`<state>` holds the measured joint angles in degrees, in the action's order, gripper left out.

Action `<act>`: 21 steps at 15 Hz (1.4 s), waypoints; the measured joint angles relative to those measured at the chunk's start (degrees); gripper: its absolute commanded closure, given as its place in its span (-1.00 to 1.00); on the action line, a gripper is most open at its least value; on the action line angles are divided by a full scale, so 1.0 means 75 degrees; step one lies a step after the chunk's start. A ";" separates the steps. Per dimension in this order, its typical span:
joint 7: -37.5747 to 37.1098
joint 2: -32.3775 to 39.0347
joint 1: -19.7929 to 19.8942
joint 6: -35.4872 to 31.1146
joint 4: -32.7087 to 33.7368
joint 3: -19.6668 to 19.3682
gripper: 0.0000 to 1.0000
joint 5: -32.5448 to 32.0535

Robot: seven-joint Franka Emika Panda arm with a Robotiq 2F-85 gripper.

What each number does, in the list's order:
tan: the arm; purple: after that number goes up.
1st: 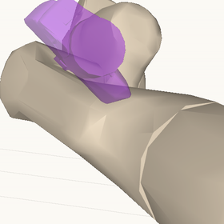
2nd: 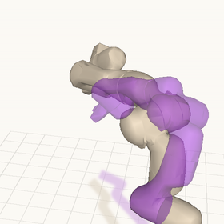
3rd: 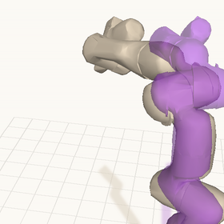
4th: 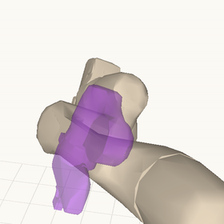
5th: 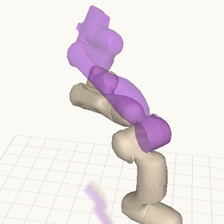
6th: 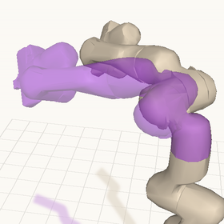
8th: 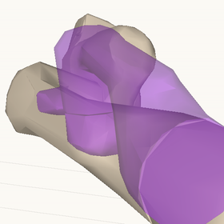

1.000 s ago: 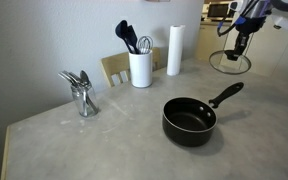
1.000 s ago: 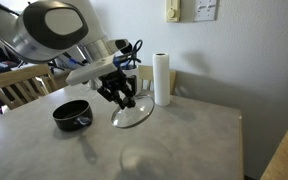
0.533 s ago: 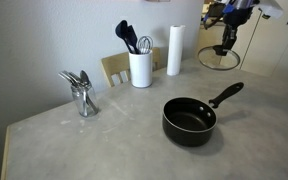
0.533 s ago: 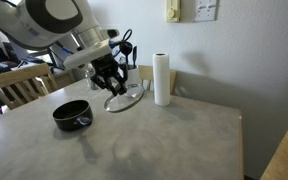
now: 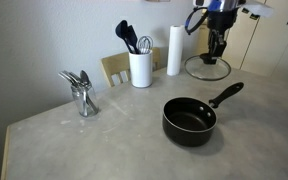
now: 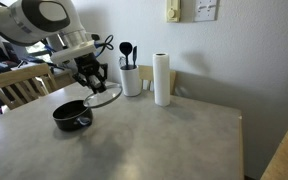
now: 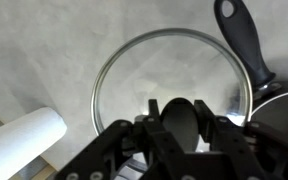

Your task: Put the glass lid on top of the black pot

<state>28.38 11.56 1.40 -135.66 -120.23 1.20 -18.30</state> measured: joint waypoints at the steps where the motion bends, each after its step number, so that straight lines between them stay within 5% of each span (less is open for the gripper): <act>1: -0.0004 0.0028 -0.0083 0.0108 -0.0001 0.0075 0.72 0.0040; 12: 0.0191 0.0142 -0.0407 0.0745 -0.0008 0.0424 0.72 0.0326; 20: 0.2431 0.0198 -0.0330 0.0864 -0.0065 0.0627 0.72 0.2199; 21: 0.2422 0.0232 -0.0414 0.0899 -0.0100 0.0813 0.22 0.2360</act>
<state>46.54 13.30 -1.70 -128.92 -120.98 7.30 -0.60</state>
